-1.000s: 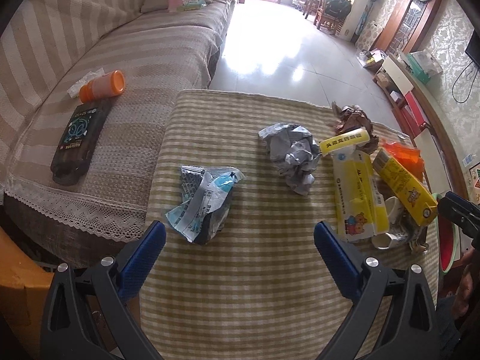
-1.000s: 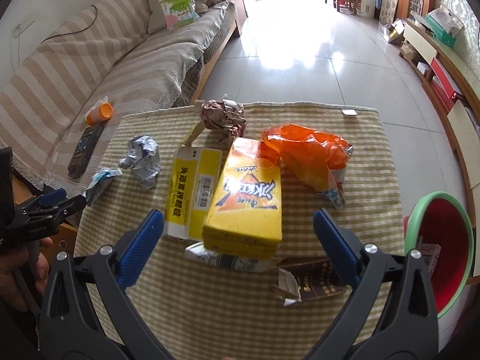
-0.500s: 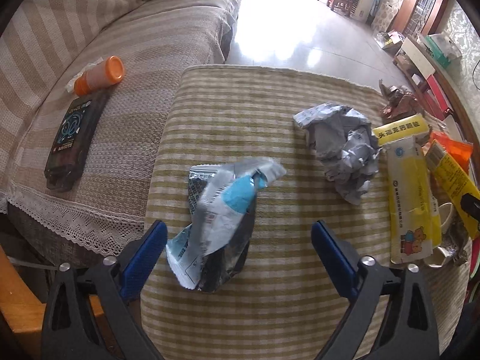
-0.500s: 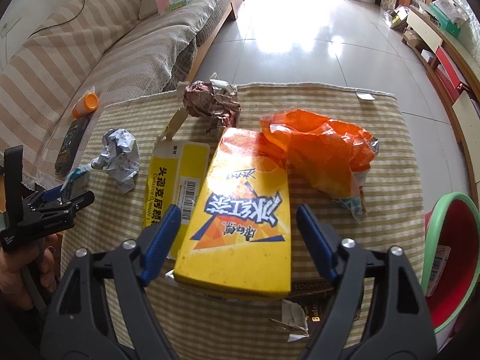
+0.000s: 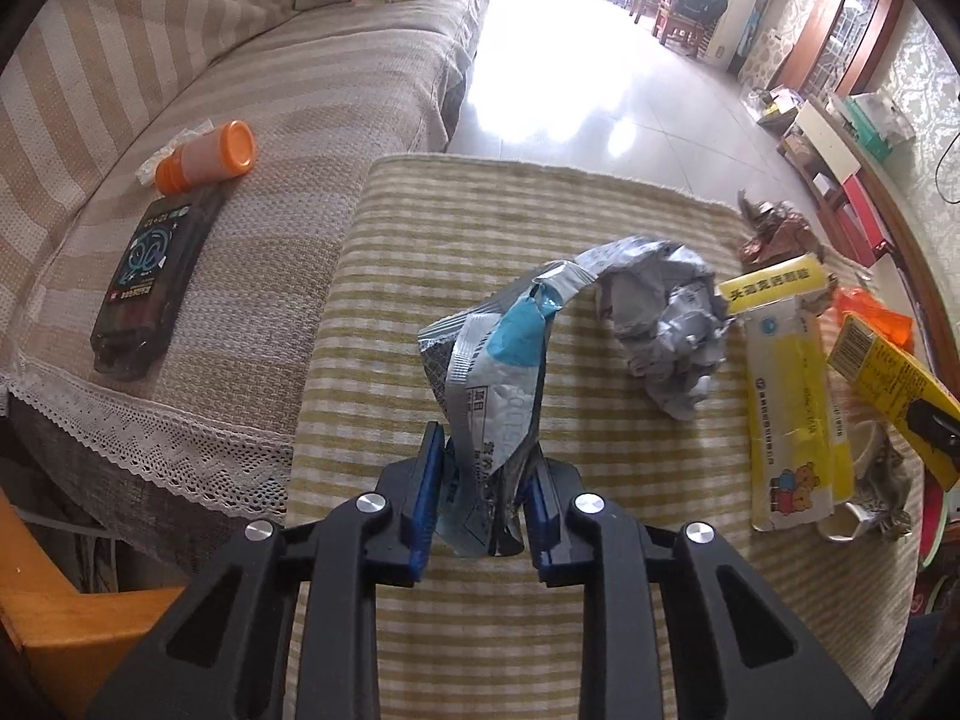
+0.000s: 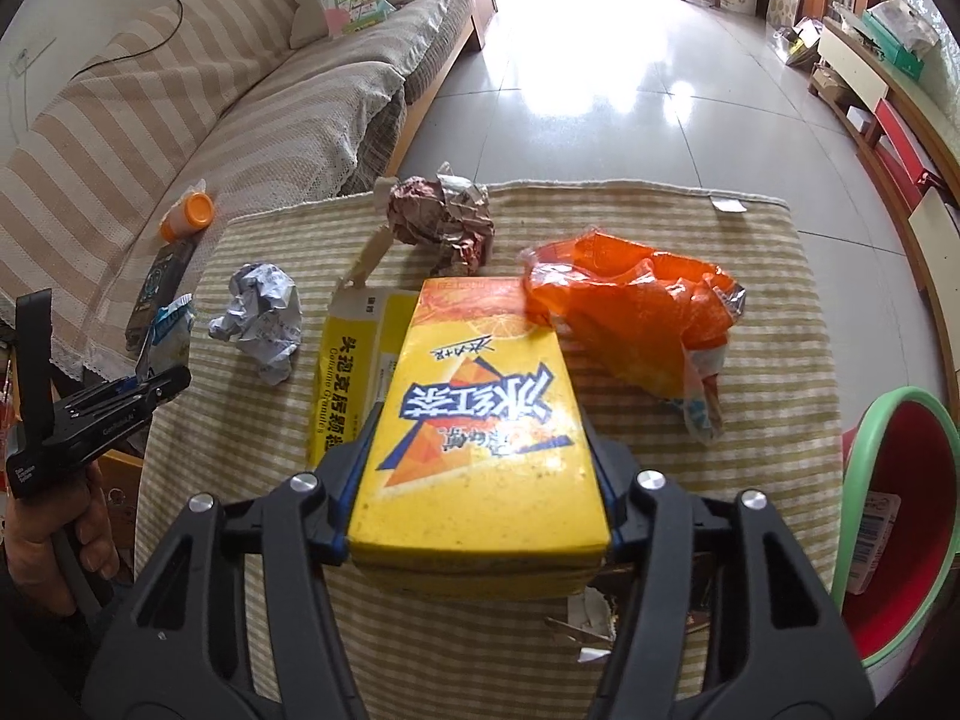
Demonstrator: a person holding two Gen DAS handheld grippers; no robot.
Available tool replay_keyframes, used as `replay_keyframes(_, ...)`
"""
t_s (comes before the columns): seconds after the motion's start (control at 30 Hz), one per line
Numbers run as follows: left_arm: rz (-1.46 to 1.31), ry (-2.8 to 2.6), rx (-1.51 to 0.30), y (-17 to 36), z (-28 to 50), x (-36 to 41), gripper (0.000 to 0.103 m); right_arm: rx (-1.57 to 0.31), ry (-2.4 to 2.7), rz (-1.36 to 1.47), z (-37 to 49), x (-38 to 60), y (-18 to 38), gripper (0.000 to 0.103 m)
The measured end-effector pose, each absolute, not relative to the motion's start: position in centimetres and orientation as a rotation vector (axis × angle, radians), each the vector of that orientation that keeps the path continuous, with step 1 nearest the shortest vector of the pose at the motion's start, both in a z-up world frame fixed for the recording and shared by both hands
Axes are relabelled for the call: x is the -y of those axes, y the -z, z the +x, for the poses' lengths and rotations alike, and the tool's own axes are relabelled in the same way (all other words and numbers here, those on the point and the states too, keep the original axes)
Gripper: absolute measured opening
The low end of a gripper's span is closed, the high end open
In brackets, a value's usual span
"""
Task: Collect trash
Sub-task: 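Lift the yellow box and wrapper and carry both over the bin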
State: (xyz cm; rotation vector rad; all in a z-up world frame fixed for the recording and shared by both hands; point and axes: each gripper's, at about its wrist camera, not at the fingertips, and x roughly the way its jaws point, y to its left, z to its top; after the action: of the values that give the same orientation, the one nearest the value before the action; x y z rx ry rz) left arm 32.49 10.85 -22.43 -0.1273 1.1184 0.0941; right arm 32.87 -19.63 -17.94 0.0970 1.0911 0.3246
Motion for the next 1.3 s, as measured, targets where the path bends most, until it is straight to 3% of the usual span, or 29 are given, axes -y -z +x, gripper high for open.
replay_keyframes(0.77,-0.161,-0.039,-0.952,12.9,24.6,-8.3,0.021,-0.926,-0.379,0.119,25.5,21.7,9.0,0.056)
replay_keyframes(1.3,-0.098,0.054,-0.847,6.8,20.3,-0.7,0.021,-0.796,-0.304,0.172,19.8,29.6,4.1,0.056)
